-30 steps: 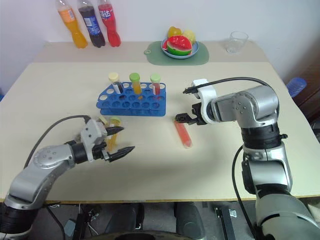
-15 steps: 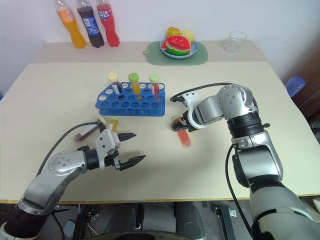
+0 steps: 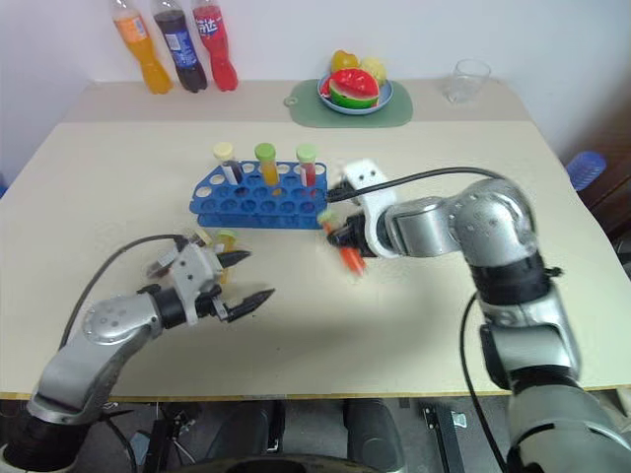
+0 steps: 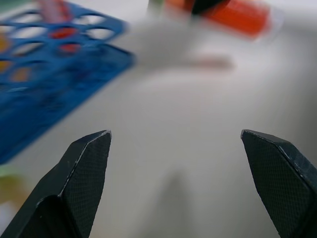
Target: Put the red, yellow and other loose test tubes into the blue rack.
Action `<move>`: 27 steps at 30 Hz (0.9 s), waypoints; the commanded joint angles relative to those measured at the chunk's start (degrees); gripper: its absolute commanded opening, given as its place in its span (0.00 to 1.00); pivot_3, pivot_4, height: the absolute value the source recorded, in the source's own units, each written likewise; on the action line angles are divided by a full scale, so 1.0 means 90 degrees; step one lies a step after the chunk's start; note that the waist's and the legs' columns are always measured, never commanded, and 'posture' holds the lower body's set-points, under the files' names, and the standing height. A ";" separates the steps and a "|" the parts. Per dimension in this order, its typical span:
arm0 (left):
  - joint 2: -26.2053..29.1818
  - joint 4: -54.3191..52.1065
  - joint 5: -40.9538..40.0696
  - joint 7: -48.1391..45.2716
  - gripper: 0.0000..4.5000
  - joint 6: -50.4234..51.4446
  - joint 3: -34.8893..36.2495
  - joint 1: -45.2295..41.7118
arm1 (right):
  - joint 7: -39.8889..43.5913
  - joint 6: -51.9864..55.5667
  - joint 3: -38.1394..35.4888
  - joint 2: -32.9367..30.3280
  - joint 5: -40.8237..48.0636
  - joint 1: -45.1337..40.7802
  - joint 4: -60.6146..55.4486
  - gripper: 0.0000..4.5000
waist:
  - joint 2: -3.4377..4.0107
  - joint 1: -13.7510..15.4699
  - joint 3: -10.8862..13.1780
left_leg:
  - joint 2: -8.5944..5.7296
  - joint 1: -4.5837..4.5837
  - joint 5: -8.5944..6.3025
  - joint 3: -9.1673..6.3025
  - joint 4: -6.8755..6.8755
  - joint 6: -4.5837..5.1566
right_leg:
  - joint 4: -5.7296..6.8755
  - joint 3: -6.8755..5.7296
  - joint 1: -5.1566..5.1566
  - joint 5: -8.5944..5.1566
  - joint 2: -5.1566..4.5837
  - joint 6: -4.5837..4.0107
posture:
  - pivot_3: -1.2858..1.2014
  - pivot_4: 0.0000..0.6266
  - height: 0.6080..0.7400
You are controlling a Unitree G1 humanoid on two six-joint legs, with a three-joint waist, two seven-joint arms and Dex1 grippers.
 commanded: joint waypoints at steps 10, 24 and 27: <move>-0.0458 0.0736 -0.0231 0.0729 0.96 -0.0326 0.1350 -0.0231 | 0.2336 -0.7650 0.1266 0.2463 -0.5986 0.1260 0.1415 0.17 | 0.0001 -0.0117 0.0002 | 0.0014 0.0036 0.0005 0.0014 0.0001 -0.0008 | 0.0029 0.0017 0.0004 0.0007 0.0022 -0.0010 | 0.52 0.24 0.95; -0.0521 0.0264 -0.0332 0.0740 0.96 -0.0250 0.1288 0.0170 | 0.2097 -0.9392 0.0565 0.3917 -0.7238 0.0961 0.3928 0.17 | 0.0002 -0.0064 0.0003 | 0.0002 0.0028 0.0008 0.0011 -0.0003 -0.0015 | 0.0022 0.0014 0.0002 0.0007 0.0000 -0.0011 | 0.52 0.24 0.95; -0.0544 0.0254 -0.0328 0.0742 0.96 -0.0254 0.1260 0.0176 | 0.2112 -0.9385 0.0447 0.3921 -0.7346 0.1080 0.3920 0.17 | 0.0002 -0.0067 0.0003 | 0.0004 0.0029 0.0008 0.0012 -0.0003 -0.0015 | 0.0024 0.0014 0.0002 0.0007 0.0003 -0.0011 | 0.52 0.24 0.95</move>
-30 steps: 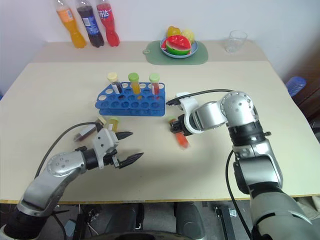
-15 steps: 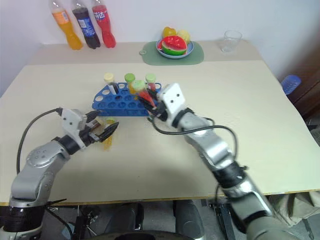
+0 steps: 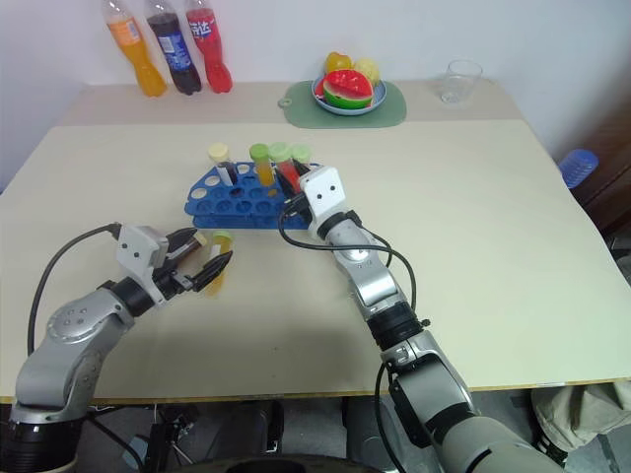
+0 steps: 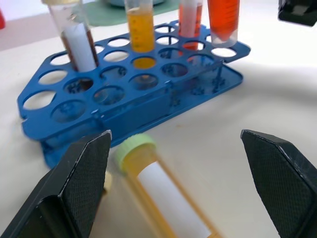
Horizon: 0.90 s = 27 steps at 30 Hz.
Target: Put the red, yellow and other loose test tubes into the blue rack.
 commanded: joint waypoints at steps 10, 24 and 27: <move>-0.0065 -0.0171 -0.0022 -0.0014 0.96 -0.0085 -0.0206 -0.0085 | 0.0174 -0.0139 -0.0282 0.0258 -0.0327 0.0018 0.0147 0.17 | 0.0000 0.0005 0.0000 | 0.0000 0.0000 0.0000 0.0000 0.0000 0.0000 | 0.0000 0.0000 0.0000 0.0000 -0.0001 0.0000 | 0.52 0.24 0.95; -0.0115 -0.0151 0.0014 0.0050 0.96 -0.0136 -0.0262 -0.0043 | 0.0184 -0.0393 -0.0774 0.0842 -0.0104 0.0008 0.0536 0.17 | 0.0001 -0.0005 0.0000 | 0.0000 0.0003 0.0001 -0.0002 0.0000 -0.0001 | 0.0005 0.0000 0.0000 0.0000 0.0000 0.0000 | 0.52 0.24 0.95; -0.0113 -0.0155 0.0001 0.0057 0.96 -0.0131 -0.0215 -0.0018 | 0.0245 -0.0412 -0.0797 0.0889 -0.0069 0.0195 0.0412 0.17 | 0.0001 -0.0003 0.0000 | 0.0000 0.0002 0.0001 -0.0003 0.0000 -0.0001 | 0.0004 0.0000 0.0000 0.0000 0.0000 0.0000 | 0.52 0.24 0.95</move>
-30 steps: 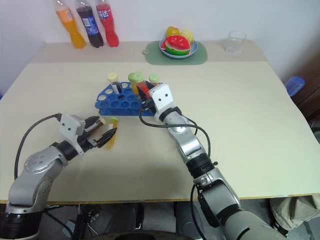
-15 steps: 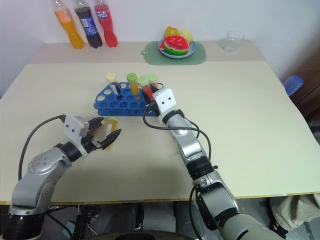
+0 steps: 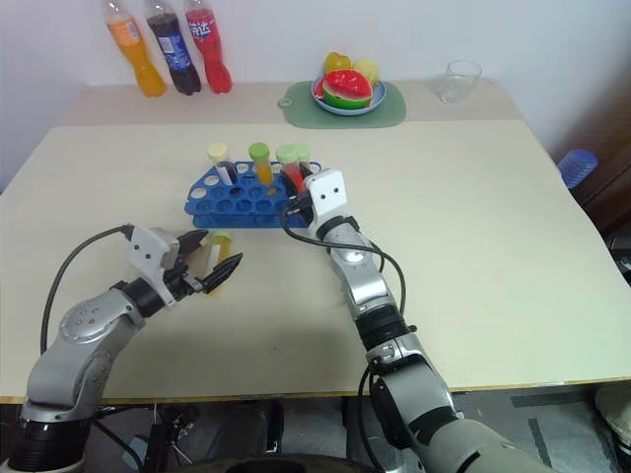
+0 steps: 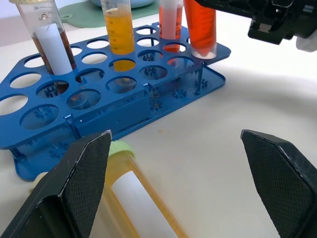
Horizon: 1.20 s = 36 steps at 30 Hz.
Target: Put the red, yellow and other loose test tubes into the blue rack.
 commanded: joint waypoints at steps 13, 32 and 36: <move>0.0091 -0.0322 -0.0366 0.0486 0.98 0.0871 0.0299 -0.0319 | -0.0037 -0.0468 -0.0100 0.0001 -0.0184 0.0196 -0.0757 1.00 | 0.0002 0.0021 0.0001 | -0.0001 -0.0001 0.0000 -0.0002 0.0000 0.0000 | -0.0001 0.0000 0.0000 0.0000 0.0000 0.0000 | 0.52 0.24 0.95; 0.0885 -0.0205 -0.2962 0.3490 0.98 0.7665 -0.0210 -0.3780 | 0.4478 0.3239 0.0050 -0.4008 0.1846 0.1235 -0.4605 1.00 | -0.0005 0.0034 0.0010 | 0.0001 0.0000 0.0000 -0.0025 0.0001 0.0001 | -0.0002 -0.0002 0.0005 -0.0003 0.0007 -0.0001 | 0.52 0.24 0.95; 0.0524 0.0387 -0.3604 0.5008 0.98 0.7665 -0.0208 -0.3938 | 0.4646 0.3568 0.0049 -0.4232 0.2033 0.1363 -0.4999 1.00 | -0.0011 0.0035 0.0013 | -0.0002 0.0000 0.0000 -0.0027 0.0002 0.0001 | -0.0002 -0.0001 0.0005 -0.0003 0.0000 0.0000 | 0.52 0.24 0.95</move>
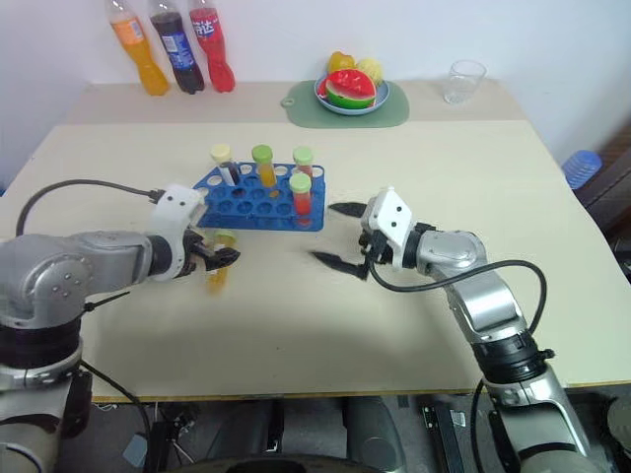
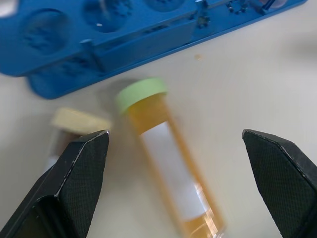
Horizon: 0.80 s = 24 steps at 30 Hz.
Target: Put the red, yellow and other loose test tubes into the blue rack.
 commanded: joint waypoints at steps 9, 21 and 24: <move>-0.0878 0.1150 -0.1904 0.3553 0.98 0.0052 0.0236 -0.0263 | -0.0087 0.0189 0.0191 0.0085 0.0012 0.0291 -0.0727 1.00 | -0.0004 0.0034 0.0001 | -0.0011 -0.0001 0.0006 -0.0001 0.0000 -0.0012 | 0.0001 0.0000 -0.0003 0.0001 -0.0013 0.0000 | 0.52 0.24 0.95; -0.0347 0.1312 -0.3421 0.4712 0.18 0.0052 0.0249 -0.0431 | -0.0194 0.0091 0.0298 0.0150 -0.0119 0.0356 -0.0676 1.00 | -0.0004 0.0068 0.0001 | -0.0017 -0.0001 0.0027 0.0000 0.0000 -0.0049 | 0.0001 -0.0001 -0.0003 0.0001 -0.0013 0.0000 | 0.52 0.24 0.95; 0.0087 0.0965 -0.3910 0.4226 0.18 0.0046 0.0295 -0.0400 | -0.0197 0.0078 0.0300 0.0152 -0.0134 0.0364 -0.0649 1.00 | -0.0004 0.0094 0.0001 | -0.0017 -0.0002 0.0028 0.0001 -0.0001 -0.0051 | 0.0000 -0.0001 -0.0003 0.0000 -0.0012 0.0000 | 0.52 0.24 0.95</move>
